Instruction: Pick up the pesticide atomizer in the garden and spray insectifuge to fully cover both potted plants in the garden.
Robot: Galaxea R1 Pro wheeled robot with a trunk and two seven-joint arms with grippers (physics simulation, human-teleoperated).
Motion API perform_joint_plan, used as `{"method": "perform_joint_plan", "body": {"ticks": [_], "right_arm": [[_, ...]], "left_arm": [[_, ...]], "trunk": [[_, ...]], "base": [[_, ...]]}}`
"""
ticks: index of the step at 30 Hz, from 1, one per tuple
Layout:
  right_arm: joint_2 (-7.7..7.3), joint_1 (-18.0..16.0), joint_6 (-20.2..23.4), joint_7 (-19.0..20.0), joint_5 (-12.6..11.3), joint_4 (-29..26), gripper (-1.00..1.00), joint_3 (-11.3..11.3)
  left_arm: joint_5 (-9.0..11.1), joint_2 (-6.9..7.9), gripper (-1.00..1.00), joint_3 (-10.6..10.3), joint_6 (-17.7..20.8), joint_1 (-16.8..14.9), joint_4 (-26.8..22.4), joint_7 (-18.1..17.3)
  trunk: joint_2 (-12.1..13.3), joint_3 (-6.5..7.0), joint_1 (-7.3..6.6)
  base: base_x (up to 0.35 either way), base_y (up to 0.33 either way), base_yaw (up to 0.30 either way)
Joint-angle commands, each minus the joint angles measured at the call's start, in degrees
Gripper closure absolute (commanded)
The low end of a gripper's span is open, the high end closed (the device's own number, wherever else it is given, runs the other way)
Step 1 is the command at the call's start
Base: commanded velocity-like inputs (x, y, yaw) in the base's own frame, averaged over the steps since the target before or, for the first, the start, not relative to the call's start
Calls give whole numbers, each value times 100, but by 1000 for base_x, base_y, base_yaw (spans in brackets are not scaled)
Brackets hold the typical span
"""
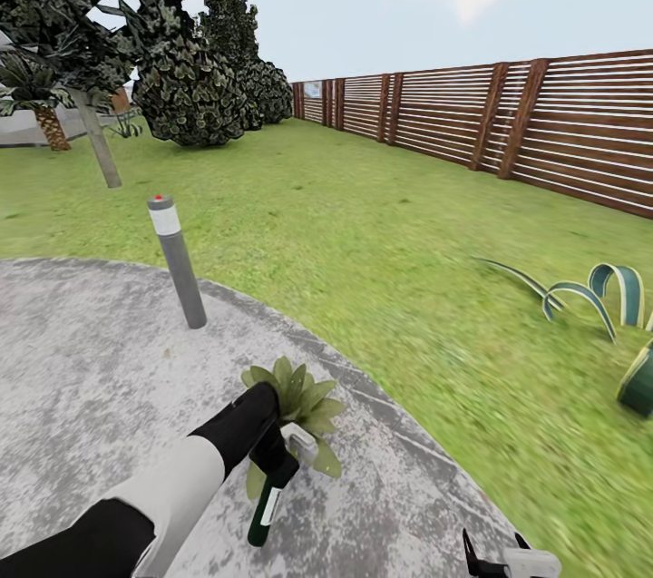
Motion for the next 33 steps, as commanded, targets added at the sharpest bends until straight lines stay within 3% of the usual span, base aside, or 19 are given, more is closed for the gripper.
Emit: {"method": "perform_joint_plan", "body": {"ticks": [1, 9, 18, 27, 33], "right_arm": [[1, -4, -17, 37, 36, 3, -100, -49], [-7, -4, -15, 41, 39, 6, -100, -49], [-19, -4, -16, 25, 15, 2, -100, -58], [-8, -4, -15, 24, 15, 2, -100, -58], [-7, -4, -15, 24, 16, 2, -100, -58]], "left_arm": [[-55, 2, 100, -14, 15, -7, -10, -61], [-52, -40, 100, -9, 24, -46, -15, -63], [-38, 9, 100, -30, 9, 1, 63, -63], [-40, 20, 100, -18, 8, 26, 76, -61], [-47, 13, 100, -18, 23, -26, 62, -60]], "trunk": [[-2, -5, 0], [-2, -5, 0], [-2, -5, 0], [-2, -5, 0], [-2, -5, 0]], "base": [[38, 0, 0], [6, 0, 0], [0, 0, -7], [0, 0, -224], [0, 0, -29]]}}
